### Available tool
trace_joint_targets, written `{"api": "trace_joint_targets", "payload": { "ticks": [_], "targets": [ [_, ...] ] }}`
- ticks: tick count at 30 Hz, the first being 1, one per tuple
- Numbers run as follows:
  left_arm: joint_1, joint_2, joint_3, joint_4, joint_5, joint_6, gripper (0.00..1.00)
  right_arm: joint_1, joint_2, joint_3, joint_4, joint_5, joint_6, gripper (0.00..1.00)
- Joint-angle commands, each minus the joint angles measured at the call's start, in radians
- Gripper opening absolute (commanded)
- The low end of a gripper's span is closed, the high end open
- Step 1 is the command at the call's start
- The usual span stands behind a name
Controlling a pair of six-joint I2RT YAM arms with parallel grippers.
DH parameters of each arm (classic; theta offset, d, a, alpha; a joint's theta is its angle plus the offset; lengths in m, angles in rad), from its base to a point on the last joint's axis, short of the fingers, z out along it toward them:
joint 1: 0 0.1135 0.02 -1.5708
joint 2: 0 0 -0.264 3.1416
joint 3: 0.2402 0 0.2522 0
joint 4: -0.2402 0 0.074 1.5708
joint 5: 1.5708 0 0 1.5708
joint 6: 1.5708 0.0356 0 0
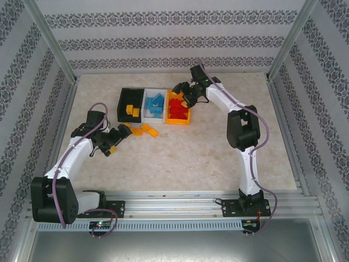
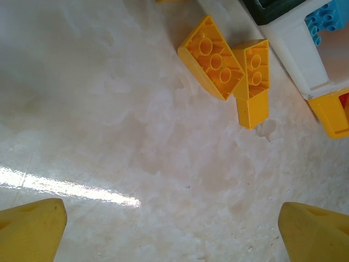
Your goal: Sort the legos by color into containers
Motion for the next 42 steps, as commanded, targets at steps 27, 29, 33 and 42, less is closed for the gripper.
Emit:
{"api": "trace_joint_targets", "payload": {
  "ticks": [27, 29, 33, 42],
  "targets": [
    [0.018, 0.477, 0.387, -0.038, -0.16, 0.211, 0.79, 0.071, -0.437, -0.339, -0.162, 0.077, -0.297, 0.64],
    [0.016, 0.514, 0.406, -0.035, -0.165, 0.219, 0.79, 0.072, -0.45, -0.35, -0.164, 0.081, -0.295, 0.64],
    [0.017, 0.574, 0.425, -0.018, -0.167, 0.225, 0.79, 0.073, -0.474, -0.384, -0.164, 0.088, -0.284, 0.64],
    [0.003, 0.668, 0.463, 0.018, -0.17, 0.213, 0.78, 0.081, -0.504, -0.419, -0.181, 0.103, -0.279, 0.64]
  ]
}}
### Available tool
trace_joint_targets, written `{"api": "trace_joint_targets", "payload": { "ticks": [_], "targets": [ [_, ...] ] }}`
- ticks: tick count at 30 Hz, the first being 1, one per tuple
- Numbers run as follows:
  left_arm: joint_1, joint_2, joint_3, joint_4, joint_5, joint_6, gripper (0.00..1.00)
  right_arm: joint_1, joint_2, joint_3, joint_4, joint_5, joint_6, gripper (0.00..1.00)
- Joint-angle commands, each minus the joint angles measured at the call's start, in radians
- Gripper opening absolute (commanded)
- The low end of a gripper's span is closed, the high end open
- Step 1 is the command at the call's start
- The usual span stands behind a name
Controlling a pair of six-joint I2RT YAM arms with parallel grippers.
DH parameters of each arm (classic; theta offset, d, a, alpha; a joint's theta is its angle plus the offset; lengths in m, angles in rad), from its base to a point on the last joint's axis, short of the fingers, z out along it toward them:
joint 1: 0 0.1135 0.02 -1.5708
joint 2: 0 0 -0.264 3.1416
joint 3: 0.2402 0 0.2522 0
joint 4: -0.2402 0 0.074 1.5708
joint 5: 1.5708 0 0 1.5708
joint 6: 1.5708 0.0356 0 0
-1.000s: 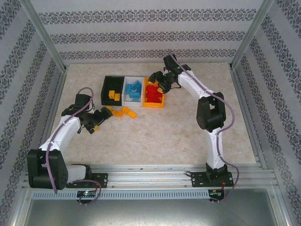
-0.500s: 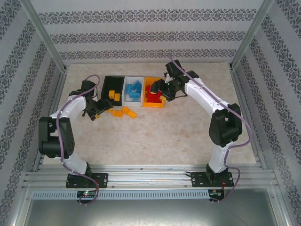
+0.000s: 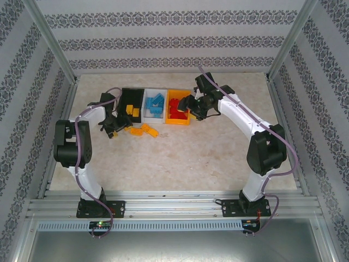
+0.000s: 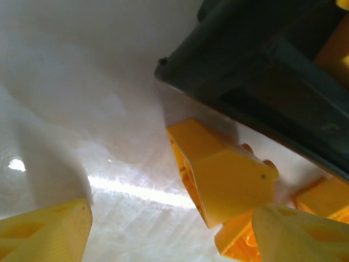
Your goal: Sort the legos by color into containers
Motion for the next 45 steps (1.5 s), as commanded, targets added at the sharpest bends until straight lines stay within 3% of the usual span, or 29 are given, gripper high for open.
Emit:
{"api": "trace_joint_targets", "payload": {
  "ticks": [1, 17, 31, 45],
  "targets": [
    [-0.009, 0.026, 0.046, 0.032, -0.019, 0.017, 0.77, 0.008, -0.033, -0.016, -0.028, 0.024, -0.008, 0.64],
    [-0.008, 0.102, 0.101, 0.075, -0.02, 0.014, 0.76, 0.048, -0.01, 0.001, -0.05, 0.022, -0.002, 0.64],
    [-0.009, 0.079, 0.106, 0.044, -0.018, 0.051, 0.44, 0.051, -0.002, -0.001, -0.057, 0.026, -0.002, 0.64],
    [-0.009, -0.145, -0.018, -0.013, -0.014, 0.046, 0.41, 0.039, -0.011, -0.04, -0.016, 0.014, -0.012, 0.64]
  ]
}}
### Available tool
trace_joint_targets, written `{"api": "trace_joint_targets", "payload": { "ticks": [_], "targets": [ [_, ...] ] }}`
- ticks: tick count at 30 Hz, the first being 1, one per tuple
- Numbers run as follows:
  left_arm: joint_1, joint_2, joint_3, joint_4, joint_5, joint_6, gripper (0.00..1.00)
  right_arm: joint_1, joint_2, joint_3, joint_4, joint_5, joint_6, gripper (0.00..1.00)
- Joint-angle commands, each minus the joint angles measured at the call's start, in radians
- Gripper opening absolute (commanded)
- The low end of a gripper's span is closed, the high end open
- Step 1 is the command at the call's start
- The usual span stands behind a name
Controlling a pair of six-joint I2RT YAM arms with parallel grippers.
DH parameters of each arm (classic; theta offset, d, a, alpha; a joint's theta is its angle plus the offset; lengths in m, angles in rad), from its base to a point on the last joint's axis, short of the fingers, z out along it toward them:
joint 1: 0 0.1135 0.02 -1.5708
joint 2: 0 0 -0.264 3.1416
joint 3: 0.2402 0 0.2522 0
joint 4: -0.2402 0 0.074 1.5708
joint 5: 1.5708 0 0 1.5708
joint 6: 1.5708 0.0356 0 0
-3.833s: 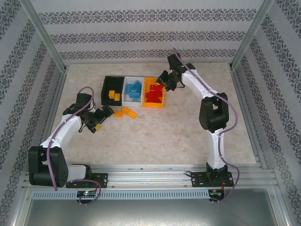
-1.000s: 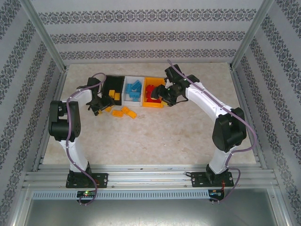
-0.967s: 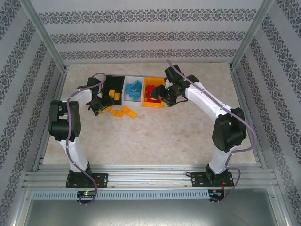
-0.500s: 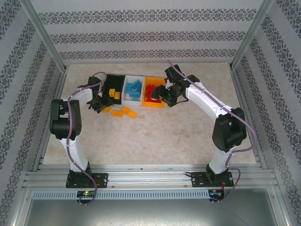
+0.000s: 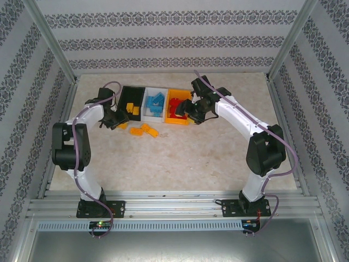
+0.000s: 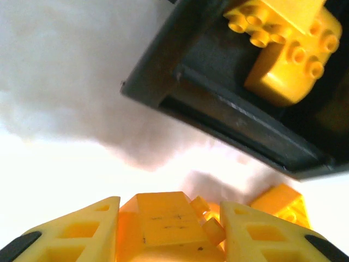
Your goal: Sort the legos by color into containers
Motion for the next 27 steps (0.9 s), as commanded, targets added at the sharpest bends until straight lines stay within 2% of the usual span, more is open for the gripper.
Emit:
{"api": "trace_joint_targets", "payload": {
  "ticks": [1, 6, 12, 27],
  "targets": [
    [-0.008, -0.09, -0.052, -0.049, 0.002, 0.004, 0.41, -0.005, -0.011, -0.026, 0.015, 0.005, -0.012, 0.64],
    [-0.007, -0.17, -0.077, -0.066, 0.0, -0.021, 0.42, -0.025, -0.025, -0.062, 0.036, -0.009, -0.02, 0.63],
    [-0.007, -0.142, 0.054, -0.097, 0.001, -0.028, 0.42, -0.05, -0.061, -0.115, 0.044, -0.006, -0.036, 0.64],
    [-0.007, 0.253, 0.525, -0.092, 0.055, -0.079, 0.42, -0.111, -0.224, -0.275, -0.012, 0.058, -0.037, 0.64]
  ]
}}
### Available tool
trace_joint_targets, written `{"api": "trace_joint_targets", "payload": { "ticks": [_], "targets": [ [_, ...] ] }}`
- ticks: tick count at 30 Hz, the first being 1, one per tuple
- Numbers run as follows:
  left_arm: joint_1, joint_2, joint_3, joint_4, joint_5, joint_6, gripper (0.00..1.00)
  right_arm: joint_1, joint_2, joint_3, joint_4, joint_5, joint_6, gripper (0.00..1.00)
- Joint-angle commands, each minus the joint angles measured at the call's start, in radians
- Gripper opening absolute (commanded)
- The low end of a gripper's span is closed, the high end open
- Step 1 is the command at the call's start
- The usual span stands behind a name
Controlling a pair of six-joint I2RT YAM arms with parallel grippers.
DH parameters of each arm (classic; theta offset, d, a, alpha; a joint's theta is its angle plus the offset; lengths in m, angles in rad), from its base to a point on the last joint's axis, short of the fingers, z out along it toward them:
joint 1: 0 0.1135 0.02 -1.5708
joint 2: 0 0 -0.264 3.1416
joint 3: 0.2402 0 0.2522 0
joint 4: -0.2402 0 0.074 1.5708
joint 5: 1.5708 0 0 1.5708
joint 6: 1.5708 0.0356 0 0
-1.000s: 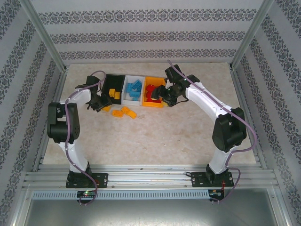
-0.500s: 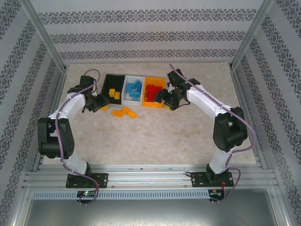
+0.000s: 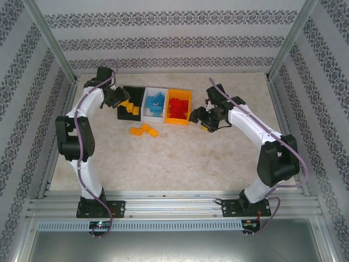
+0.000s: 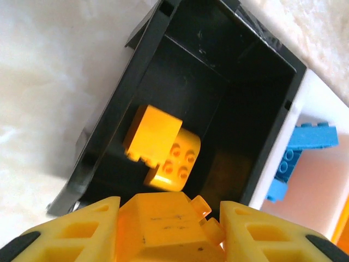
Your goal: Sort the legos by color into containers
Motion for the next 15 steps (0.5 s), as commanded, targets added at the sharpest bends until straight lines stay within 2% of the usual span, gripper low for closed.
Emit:
{"api": "trace_joint_targets", "payload": {
  "ticks": [1, 8, 13, 15],
  "targets": [
    [-0.008, 0.078, 0.113, -0.018, 0.034, -0.03, 0.42, -0.012, -0.058, -0.036, -0.041, 0.046, -0.008, 0.64],
    [-0.018, 0.242, 0.301, -0.017, 0.082, -0.071, 0.42, -0.024, -0.108, -0.09, -0.073, 0.075, 0.024, 0.64],
    [-0.027, 0.291, 0.341, -0.012, 0.098, -0.093, 0.42, -0.025, -0.136, -0.092, -0.099, 0.094, 0.044, 0.64],
    [-0.027, 0.296, 0.337, -0.015, 0.102, -0.101, 0.47, -0.024, -0.152, -0.093, -0.103, 0.099, 0.056, 0.64]
  ]
}}
